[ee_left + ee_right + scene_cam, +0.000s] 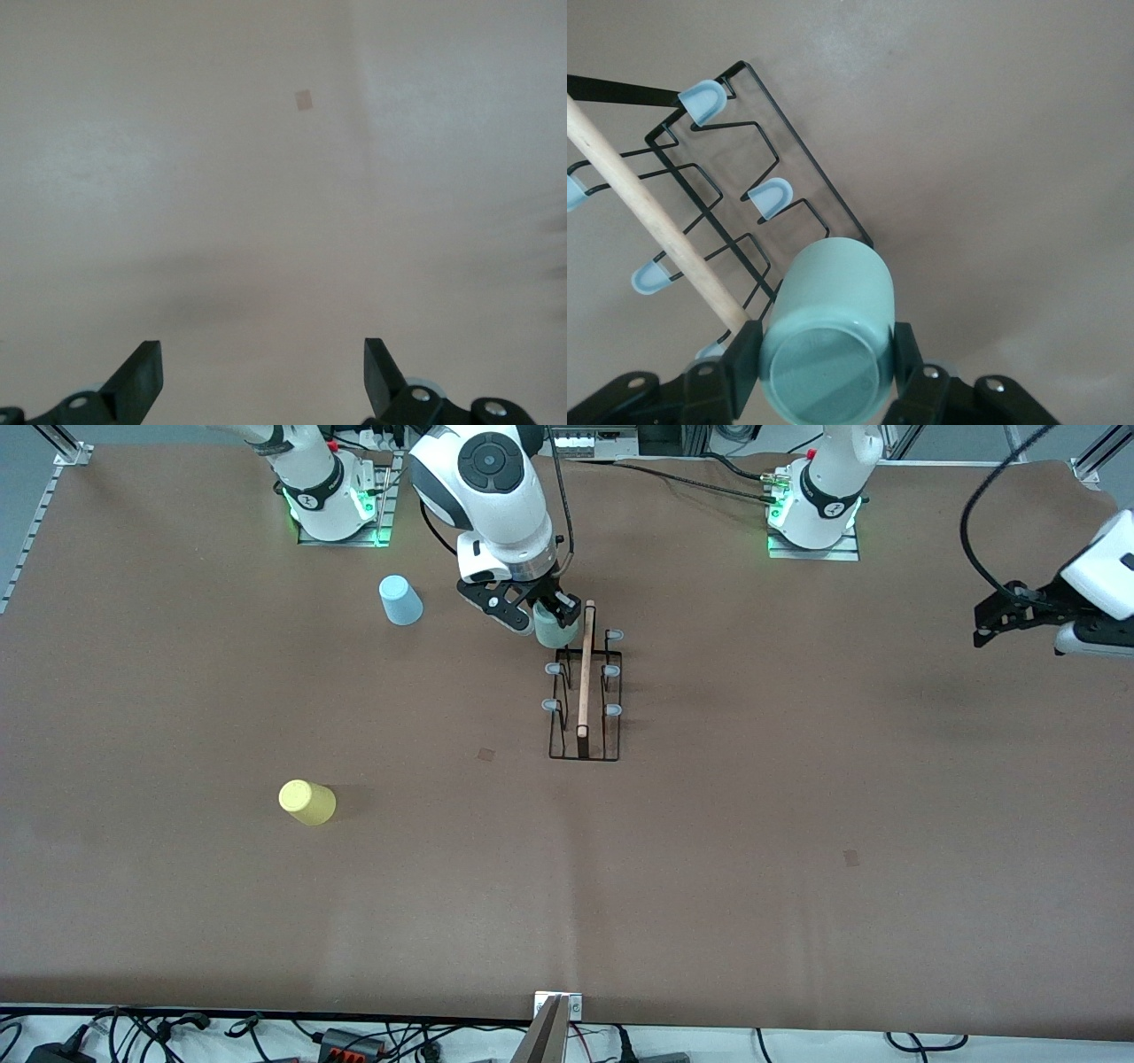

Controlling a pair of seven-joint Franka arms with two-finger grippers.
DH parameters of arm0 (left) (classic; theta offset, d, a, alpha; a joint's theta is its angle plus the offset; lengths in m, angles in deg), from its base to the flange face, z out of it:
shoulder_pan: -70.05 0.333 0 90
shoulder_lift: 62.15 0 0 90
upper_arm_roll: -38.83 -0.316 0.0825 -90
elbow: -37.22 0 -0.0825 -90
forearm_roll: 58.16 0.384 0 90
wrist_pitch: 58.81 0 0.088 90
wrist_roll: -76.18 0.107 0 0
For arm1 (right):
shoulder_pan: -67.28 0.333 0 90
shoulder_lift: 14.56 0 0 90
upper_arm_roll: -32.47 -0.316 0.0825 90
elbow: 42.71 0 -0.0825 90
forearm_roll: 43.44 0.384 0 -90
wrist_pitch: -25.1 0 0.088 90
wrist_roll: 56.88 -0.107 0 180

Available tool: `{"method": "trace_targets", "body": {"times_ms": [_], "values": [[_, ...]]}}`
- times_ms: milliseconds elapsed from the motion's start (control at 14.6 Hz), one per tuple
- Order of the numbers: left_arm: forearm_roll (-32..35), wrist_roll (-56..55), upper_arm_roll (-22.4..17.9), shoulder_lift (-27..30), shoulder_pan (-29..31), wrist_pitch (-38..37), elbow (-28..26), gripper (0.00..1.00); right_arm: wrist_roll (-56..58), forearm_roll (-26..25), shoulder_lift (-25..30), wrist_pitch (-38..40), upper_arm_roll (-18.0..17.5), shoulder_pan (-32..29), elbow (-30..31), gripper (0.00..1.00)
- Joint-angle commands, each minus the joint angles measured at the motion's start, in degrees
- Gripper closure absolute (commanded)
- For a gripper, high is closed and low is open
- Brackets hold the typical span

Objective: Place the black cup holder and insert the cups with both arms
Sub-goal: 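Place the teal cup upside down on a rack peg with the right gripper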

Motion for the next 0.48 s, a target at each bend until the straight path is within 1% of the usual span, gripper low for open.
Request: {"method": "trace_targets", "body": {"times_ms": [0, 68, 137, 274, 410], "values": [[-1.4, 1.7, -0.3, -2.3, 0.9, -1.6, 4.4, 0.0, -1.6, -1.1, -0.5, -0.2, -0.3, -0.1, 0.4, 0.41], [-1.4, 2.2, -0.2, -2.2, 0.9, -3.3, 4.7, 0.0, -1.5, -1.2, -0.5, -0.2, -0.3, -0.1, 0.4, 0.03], [-1.4, 2.2, 0.2, -2.1, 0.9, -4.8, 5.7, 0.0, -1.4, -1.2, -0.5, -0.3, -0.3, -0.3, 0.2, 0.0], [-1.3, 1.7, 0.4, -2.1, 0.7, -6.7, 6.7, 0.0, -0.5, -1.5, 0.1, -0.2, -0.1, -1.1, -0.3, 0.0], [-1.3, 1.8, 0.7, -2.1, 0.7, -7.1, 7.1, 0.0, 2.5, -1.8, 1.7, 0.6, 0.0, -4.9, -1.1, 0.0]]}}
